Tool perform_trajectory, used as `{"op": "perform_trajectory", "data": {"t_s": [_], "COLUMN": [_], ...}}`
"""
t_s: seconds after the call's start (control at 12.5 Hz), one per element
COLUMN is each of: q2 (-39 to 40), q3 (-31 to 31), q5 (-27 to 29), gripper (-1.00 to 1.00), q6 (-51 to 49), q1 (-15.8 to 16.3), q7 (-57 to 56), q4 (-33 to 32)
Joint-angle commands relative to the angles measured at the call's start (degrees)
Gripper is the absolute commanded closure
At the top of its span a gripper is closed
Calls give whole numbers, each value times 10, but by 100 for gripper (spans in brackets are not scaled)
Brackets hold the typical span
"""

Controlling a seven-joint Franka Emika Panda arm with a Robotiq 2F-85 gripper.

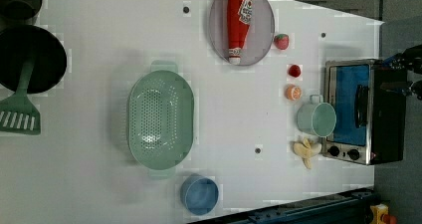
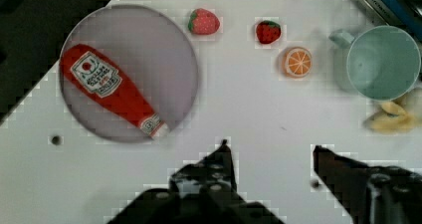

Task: Drag strainer left to right.

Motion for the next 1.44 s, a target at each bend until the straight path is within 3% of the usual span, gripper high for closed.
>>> {"op": "perform_trajectory", "data": {"t_s": [0.08,0.24,0.64,1.12,1.44], "q2": [-238,-237,-199,-76,39], "q3": [-24,-24,57,245,322], "q5": [-1,-1,31,31,29], "gripper": [-59,-99,-100,-100,-100], "q6": [-111,-108,-89,-1,125], "q1": [-21,-21,0,5,6], "q7": [-20,-20,14,348,525], "q4": [-114,-114,-115,-119,-145]}}
